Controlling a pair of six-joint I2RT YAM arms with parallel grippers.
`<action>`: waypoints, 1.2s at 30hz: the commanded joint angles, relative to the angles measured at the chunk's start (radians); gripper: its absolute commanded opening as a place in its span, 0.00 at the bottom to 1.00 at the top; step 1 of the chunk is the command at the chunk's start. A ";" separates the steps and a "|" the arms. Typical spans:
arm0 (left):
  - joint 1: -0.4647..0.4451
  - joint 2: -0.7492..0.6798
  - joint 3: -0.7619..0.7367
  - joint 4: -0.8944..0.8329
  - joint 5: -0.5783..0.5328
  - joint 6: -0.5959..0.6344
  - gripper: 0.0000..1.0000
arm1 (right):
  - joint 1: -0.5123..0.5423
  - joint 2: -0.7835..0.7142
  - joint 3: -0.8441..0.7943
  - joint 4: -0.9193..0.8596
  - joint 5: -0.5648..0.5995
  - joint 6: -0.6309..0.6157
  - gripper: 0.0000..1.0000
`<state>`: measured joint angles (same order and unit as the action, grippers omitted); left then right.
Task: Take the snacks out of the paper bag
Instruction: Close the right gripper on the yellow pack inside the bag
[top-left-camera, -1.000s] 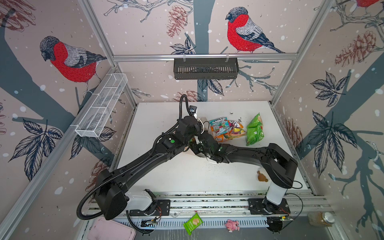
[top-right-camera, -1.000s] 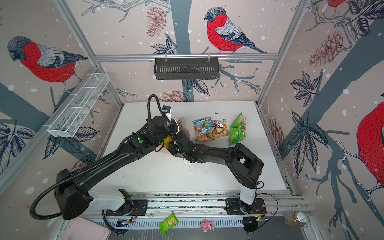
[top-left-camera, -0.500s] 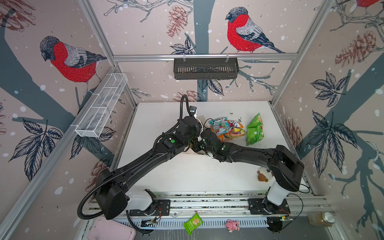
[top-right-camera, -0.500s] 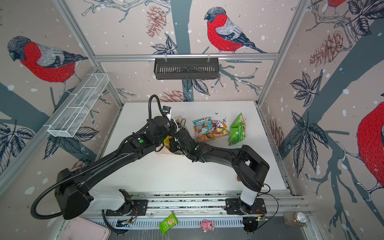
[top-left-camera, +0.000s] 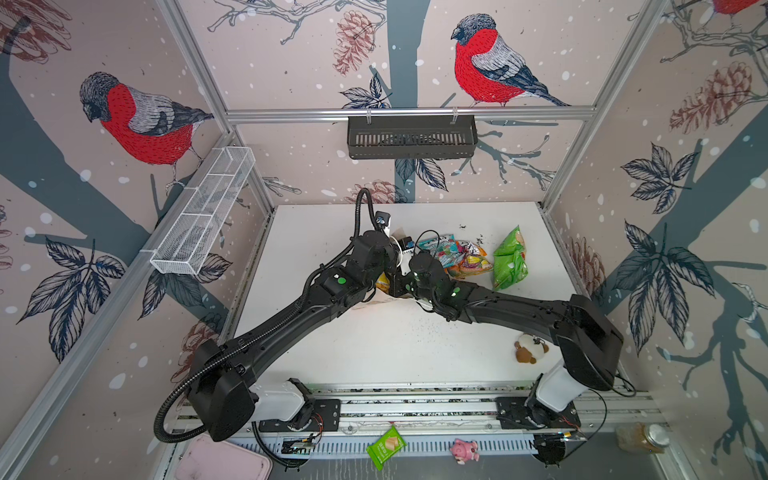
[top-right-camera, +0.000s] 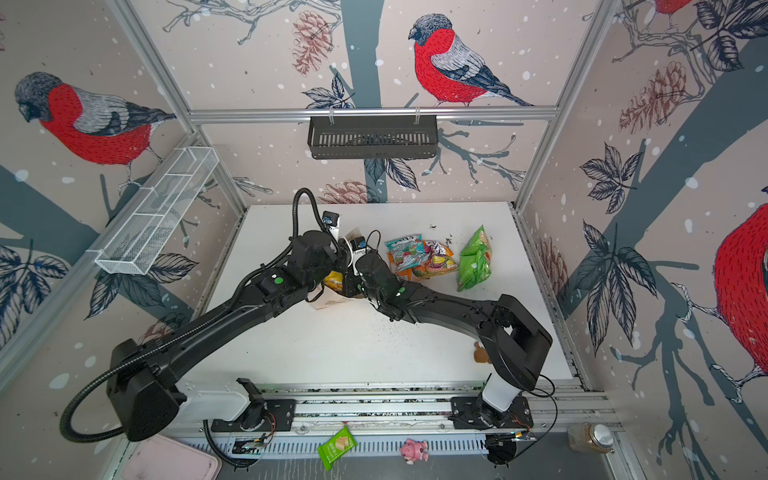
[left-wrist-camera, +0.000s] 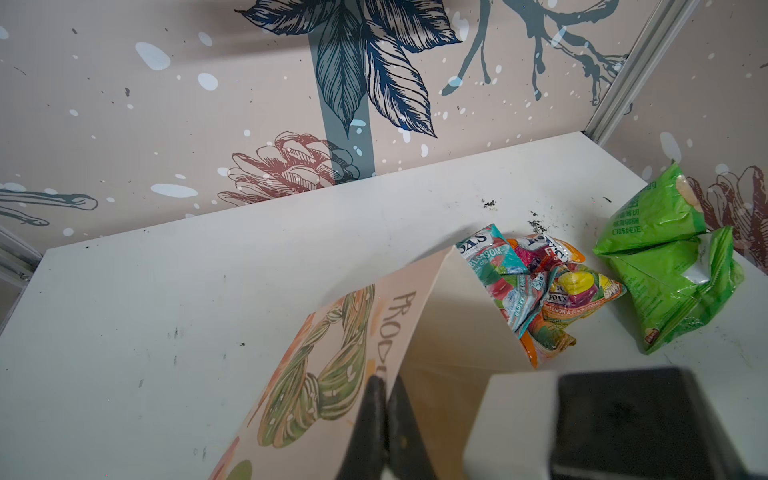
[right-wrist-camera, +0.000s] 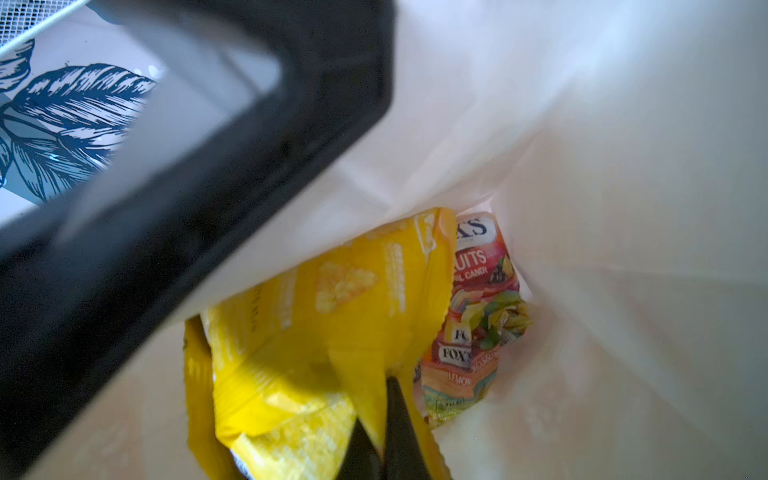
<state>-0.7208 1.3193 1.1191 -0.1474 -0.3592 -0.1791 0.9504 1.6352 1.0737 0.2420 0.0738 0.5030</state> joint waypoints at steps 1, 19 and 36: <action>0.007 -0.011 0.005 -0.018 0.001 0.007 0.00 | -0.004 -0.019 -0.009 0.061 0.024 -0.013 0.00; 0.018 -0.048 -0.028 0.007 0.038 0.038 0.00 | -0.030 -0.037 0.080 -0.006 -0.019 -0.071 0.00; 0.030 -0.059 -0.036 0.008 0.005 0.059 0.00 | -0.083 -0.108 0.079 -0.017 0.002 -0.092 0.00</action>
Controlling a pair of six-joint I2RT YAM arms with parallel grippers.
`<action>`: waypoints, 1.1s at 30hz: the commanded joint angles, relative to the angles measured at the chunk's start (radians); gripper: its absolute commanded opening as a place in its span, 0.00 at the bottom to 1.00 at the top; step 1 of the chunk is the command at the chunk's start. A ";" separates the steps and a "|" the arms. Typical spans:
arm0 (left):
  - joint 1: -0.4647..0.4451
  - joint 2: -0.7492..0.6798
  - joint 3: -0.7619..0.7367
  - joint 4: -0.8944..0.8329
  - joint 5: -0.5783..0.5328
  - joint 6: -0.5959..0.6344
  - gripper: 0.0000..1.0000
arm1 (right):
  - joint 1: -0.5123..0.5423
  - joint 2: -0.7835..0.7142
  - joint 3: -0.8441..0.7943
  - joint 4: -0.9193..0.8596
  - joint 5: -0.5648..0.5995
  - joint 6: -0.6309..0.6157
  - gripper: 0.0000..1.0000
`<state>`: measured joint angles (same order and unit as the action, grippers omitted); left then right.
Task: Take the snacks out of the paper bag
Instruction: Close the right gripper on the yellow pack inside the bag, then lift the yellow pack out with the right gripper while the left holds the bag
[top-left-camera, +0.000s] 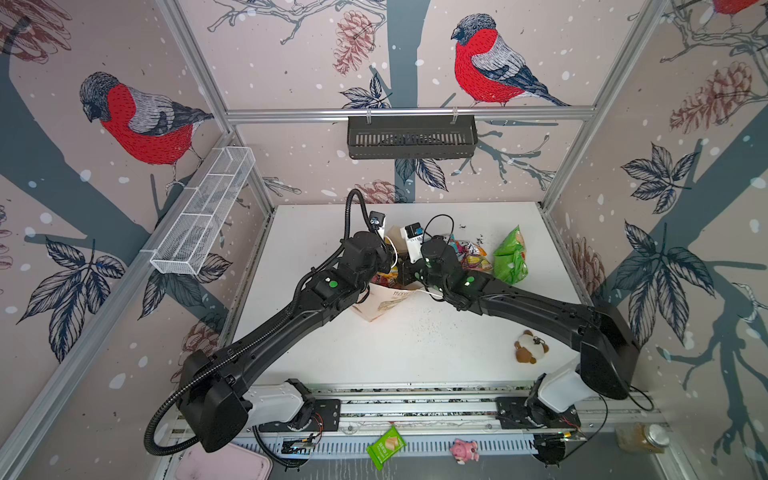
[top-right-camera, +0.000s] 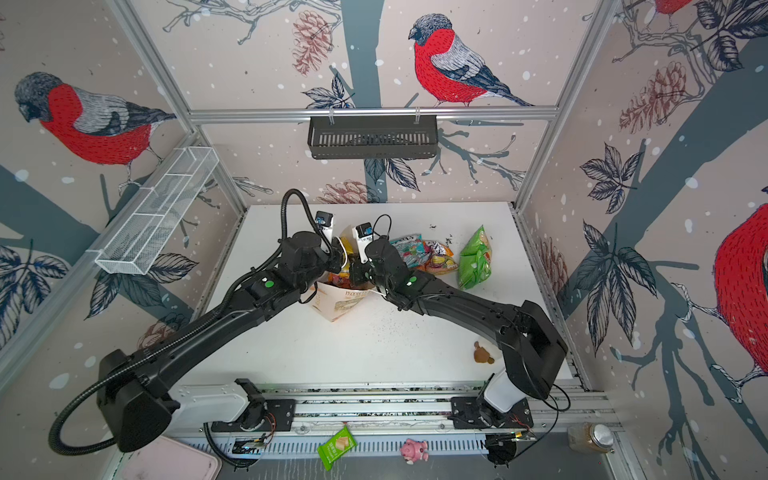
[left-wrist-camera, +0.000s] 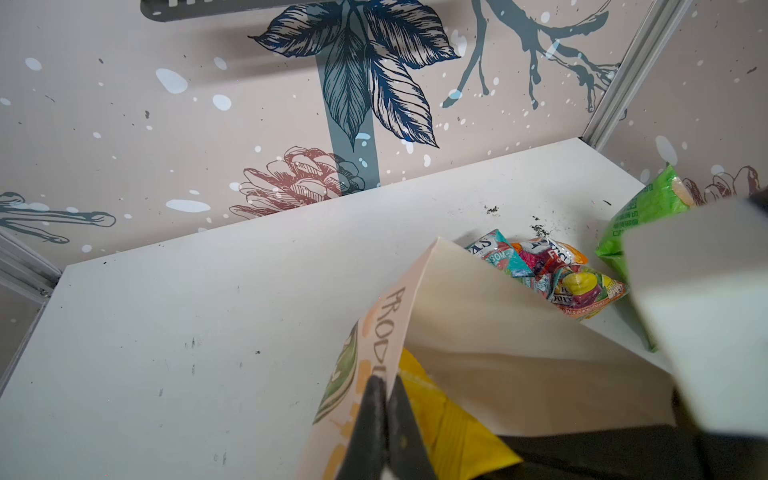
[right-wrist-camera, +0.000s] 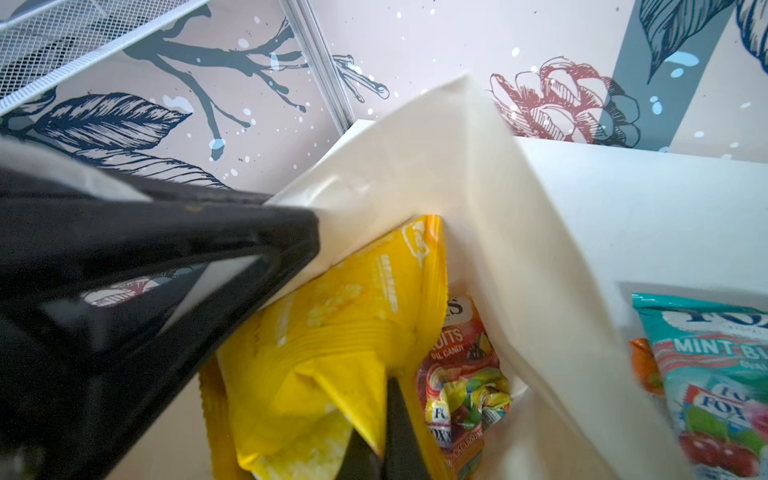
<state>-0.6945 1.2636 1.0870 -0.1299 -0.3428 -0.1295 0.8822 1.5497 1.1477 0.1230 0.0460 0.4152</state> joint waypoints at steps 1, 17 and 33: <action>0.005 -0.002 -0.004 -0.010 -0.013 0.010 0.00 | -0.024 -0.029 0.001 0.102 0.029 0.000 0.00; 0.018 -0.005 -0.008 -0.010 -0.019 0.019 0.00 | -0.092 -0.106 -0.020 0.136 -0.028 0.042 0.00; 0.033 0.009 -0.007 -0.022 -0.023 0.016 0.00 | -0.156 -0.145 -0.050 0.223 -0.077 0.109 0.00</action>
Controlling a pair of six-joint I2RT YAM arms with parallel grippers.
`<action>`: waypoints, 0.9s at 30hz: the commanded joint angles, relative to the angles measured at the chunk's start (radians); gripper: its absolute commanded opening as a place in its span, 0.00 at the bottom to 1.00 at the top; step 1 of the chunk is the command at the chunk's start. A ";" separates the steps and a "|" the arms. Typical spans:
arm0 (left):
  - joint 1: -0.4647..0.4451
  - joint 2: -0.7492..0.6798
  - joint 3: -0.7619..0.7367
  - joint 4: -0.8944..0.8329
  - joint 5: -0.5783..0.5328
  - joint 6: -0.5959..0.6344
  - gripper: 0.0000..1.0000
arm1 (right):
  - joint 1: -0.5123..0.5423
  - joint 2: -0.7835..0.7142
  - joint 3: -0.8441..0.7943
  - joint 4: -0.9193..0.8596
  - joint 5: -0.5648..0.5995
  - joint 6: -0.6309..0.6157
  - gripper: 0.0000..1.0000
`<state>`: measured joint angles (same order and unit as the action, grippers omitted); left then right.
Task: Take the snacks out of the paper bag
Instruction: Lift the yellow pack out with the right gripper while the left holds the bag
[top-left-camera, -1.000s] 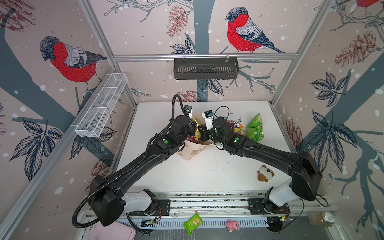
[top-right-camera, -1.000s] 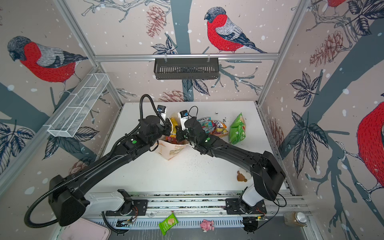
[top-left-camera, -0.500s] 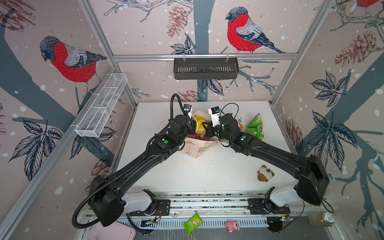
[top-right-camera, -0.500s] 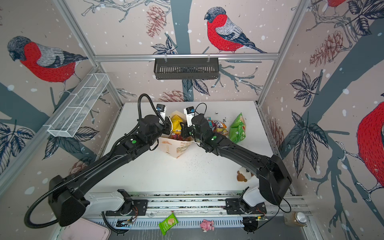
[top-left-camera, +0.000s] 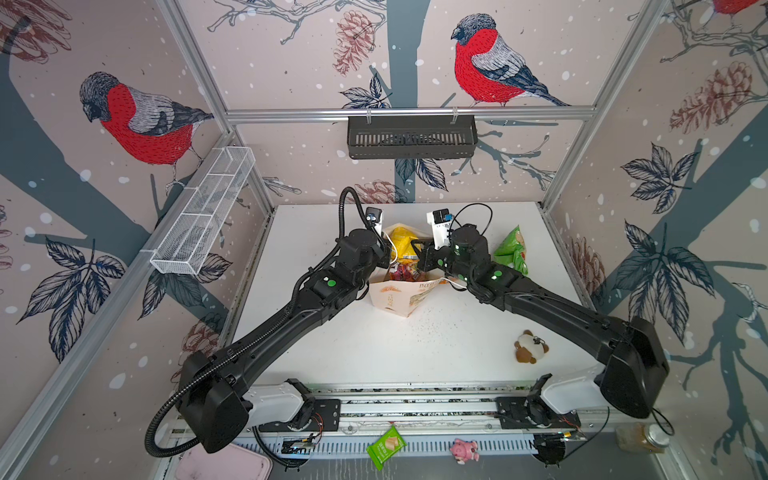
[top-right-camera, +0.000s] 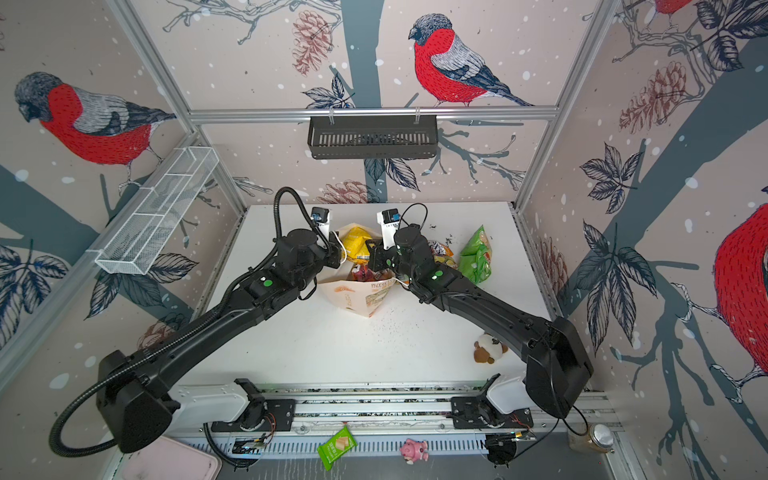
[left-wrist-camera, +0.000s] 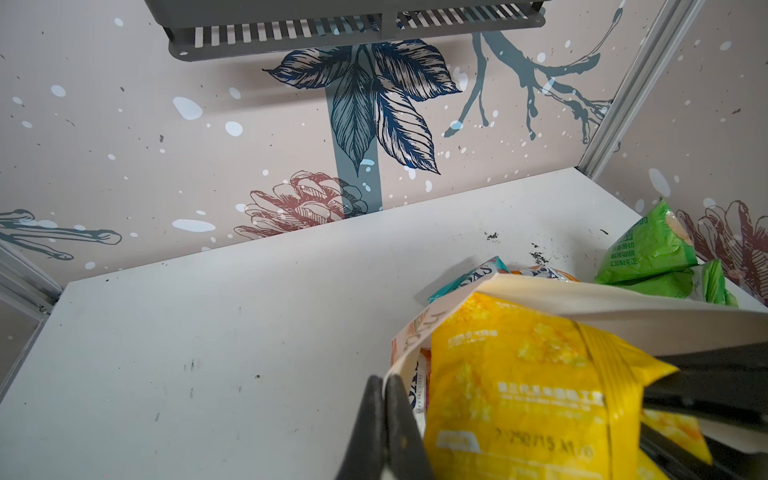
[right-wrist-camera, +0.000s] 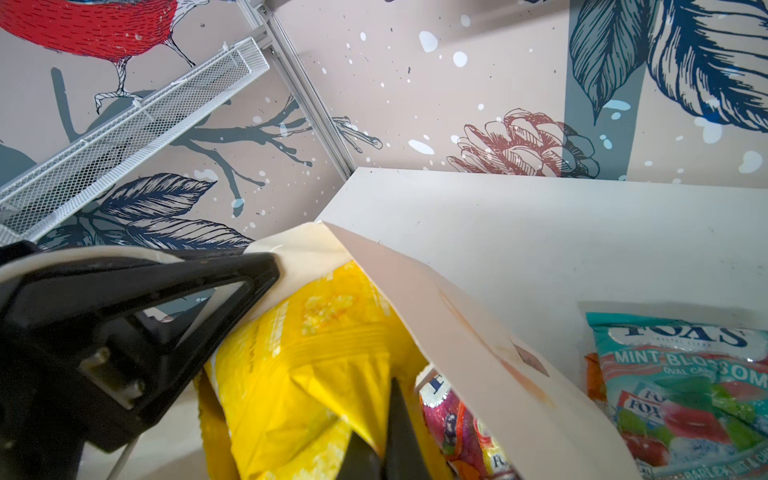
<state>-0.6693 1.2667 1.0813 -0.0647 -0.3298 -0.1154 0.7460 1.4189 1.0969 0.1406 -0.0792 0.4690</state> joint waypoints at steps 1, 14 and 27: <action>0.008 0.006 0.000 -0.087 -0.034 0.002 0.00 | -0.029 -0.012 -0.002 0.215 0.037 0.068 0.00; 0.031 0.034 0.054 -0.115 -0.003 0.016 0.00 | -0.040 0.032 0.055 0.212 0.013 0.082 0.00; 0.048 0.040 0.060 -0.116 0.017 0.008 0.00 | -0.040 0.037 0.124 0.179 0.022 0.053 0.00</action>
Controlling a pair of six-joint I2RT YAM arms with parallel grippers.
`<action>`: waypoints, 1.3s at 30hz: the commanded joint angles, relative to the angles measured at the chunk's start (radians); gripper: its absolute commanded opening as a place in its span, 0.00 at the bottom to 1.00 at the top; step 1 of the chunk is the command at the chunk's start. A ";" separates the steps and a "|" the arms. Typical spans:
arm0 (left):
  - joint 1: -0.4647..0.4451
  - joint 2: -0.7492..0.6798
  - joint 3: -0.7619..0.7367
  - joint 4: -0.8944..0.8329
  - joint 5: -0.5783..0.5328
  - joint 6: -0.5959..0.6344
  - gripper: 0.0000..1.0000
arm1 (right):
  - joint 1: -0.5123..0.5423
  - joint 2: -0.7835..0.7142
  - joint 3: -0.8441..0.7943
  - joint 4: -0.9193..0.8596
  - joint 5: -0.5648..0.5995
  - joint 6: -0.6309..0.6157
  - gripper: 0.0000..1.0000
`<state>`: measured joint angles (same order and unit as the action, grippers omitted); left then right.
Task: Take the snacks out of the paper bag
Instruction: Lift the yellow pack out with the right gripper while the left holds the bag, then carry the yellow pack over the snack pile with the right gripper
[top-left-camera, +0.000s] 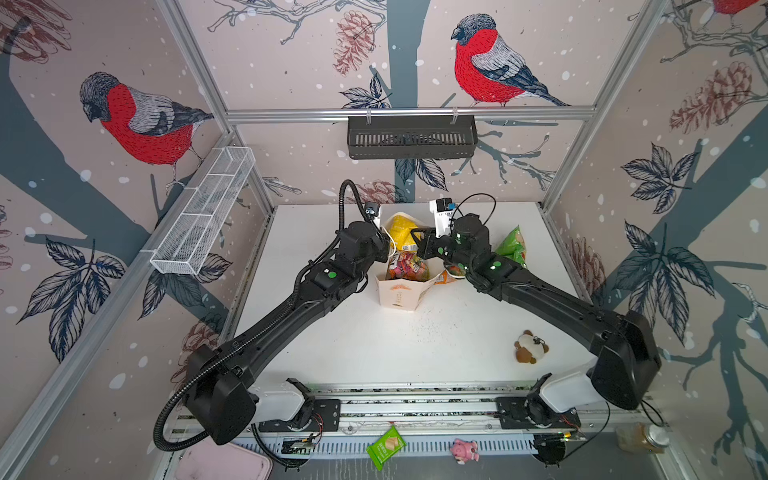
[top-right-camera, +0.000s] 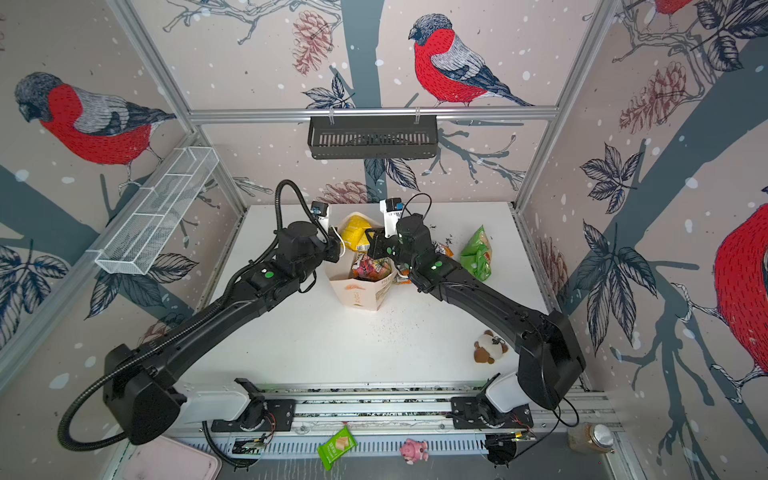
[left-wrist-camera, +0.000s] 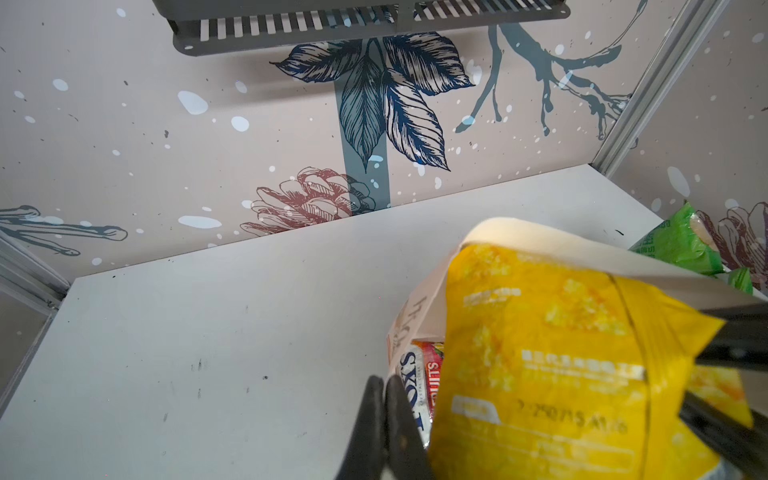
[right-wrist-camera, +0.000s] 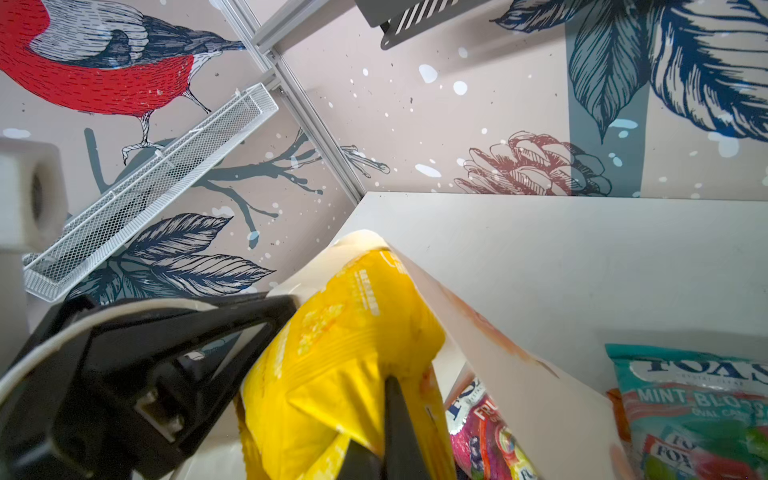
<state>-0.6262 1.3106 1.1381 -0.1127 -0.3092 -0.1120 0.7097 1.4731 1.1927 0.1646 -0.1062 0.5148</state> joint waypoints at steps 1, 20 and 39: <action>0.006 -0.003 0.004 -0.070 -0.005 0.003 0.00 | -0.005 -0.020 0.033 0.153 0.051 0.002 0.00; 0.050 0.007 0.022 -0.083 0.030 0.008 0.00 | -0.046 -0.050 0.067 0.155 0.051 0.003 0.00; 0.106 -0.055 -0.047 -0.055 0.087 -0.047 0.00 | -0.093 -0.064 0.144 0.054 0.054 0.023 0.00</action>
<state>-0.5312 1.2675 1.0958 -0.2050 -0.2249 -0.1390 0.6231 1.4113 1.3102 0.2314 -0.0654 0.5461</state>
